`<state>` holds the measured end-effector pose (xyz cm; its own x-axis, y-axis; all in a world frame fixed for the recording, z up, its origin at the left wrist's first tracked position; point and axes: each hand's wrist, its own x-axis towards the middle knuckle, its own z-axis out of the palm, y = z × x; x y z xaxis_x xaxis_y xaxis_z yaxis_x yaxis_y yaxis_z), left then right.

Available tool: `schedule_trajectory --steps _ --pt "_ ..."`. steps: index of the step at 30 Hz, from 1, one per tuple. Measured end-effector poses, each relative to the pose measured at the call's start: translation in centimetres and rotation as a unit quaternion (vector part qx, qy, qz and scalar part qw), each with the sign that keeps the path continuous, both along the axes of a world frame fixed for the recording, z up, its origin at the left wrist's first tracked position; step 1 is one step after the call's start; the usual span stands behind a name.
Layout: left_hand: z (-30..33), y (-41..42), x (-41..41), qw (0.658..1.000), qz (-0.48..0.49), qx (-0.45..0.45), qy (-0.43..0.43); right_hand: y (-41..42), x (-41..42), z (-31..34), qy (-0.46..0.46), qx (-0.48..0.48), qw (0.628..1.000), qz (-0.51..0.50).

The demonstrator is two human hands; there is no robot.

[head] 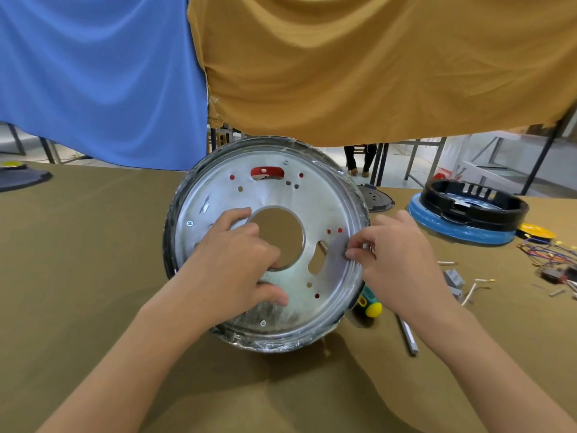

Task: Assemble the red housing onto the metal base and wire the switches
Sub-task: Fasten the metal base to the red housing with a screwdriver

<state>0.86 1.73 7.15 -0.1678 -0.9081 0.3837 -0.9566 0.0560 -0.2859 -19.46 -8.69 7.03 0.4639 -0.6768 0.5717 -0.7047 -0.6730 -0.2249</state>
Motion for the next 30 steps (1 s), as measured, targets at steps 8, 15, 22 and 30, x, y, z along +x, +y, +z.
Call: schedule_trajectory --steps 8,15,22,30 --pt "0.0 -0.1 0.0 1.0 0.007 0.003 0.002 0.6 0.3 0.0 -0.009 -0.012 0.999 -0.045" --pt "0.0 -0.1 0.0 1.0 0.004 0.005 0.01 0.7 0.5 0.2 -0.016 0.004 0.999 -0.038" --pt "-0.1 -0.2 -0.3 1.0 0.002 0.001 0.003 0.2 1.0 0.4 0.041 -0.036 0.997 -0.06" --pt "0.6 0.3 1.1 0.985 -0.019 0.087 0.15 -1.2 2.3 4.1 0.171 0.02 0.985 -0.027"
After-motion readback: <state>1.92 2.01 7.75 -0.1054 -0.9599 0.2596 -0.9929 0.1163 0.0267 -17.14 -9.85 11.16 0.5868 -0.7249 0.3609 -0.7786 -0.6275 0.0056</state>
